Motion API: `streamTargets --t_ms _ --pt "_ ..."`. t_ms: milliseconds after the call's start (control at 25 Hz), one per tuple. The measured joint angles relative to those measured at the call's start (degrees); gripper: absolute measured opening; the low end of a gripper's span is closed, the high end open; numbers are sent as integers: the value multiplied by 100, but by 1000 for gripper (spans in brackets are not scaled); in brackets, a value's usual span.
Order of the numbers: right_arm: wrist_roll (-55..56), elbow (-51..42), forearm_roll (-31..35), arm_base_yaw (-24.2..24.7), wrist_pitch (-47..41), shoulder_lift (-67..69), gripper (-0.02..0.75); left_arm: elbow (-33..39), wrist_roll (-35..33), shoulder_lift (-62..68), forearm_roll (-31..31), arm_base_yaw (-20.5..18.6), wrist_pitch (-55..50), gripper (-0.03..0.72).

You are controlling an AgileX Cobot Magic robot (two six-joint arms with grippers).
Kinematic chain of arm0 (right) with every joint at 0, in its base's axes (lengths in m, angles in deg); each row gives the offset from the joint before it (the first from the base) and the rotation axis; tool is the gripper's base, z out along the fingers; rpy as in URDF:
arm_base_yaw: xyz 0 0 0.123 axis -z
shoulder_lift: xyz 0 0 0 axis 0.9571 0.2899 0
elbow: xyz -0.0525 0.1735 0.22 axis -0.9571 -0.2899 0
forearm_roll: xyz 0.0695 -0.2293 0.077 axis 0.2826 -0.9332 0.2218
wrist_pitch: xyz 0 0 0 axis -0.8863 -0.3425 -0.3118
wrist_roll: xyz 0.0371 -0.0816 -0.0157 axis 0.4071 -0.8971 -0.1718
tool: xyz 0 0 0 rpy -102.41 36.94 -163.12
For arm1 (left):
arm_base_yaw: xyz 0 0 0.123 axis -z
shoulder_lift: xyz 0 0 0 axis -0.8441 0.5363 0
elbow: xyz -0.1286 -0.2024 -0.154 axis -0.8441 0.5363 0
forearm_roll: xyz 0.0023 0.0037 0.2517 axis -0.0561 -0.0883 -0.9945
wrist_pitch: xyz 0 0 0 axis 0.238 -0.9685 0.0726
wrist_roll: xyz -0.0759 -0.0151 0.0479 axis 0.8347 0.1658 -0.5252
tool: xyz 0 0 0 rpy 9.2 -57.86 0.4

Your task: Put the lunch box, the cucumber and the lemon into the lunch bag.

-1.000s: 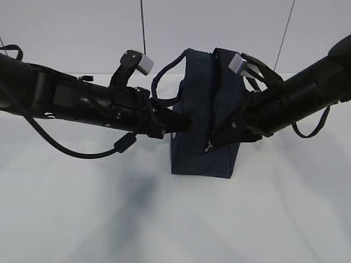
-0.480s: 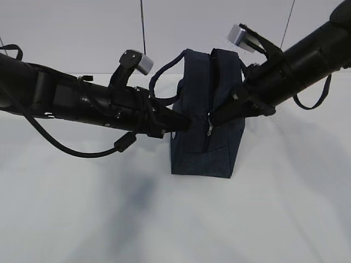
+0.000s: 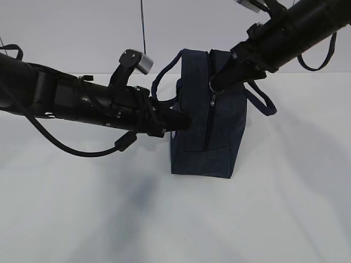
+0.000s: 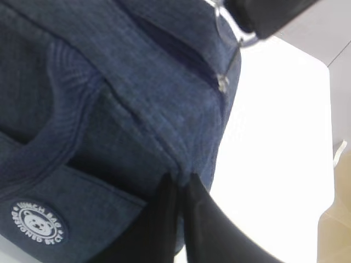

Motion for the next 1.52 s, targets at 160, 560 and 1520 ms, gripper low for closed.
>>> streamTargets --t_ms 160,560,1520 --pt "251 210 -51 0 72 0 0 -11 0 0 12 0 10 -10" --pt "527 331 -53 0 1101 0 0 -13 0 0 12 0 22 -10" --pt "1608 3726 -428 273 1285 2601 0 -17 0 0 -279 0 -25 -10"
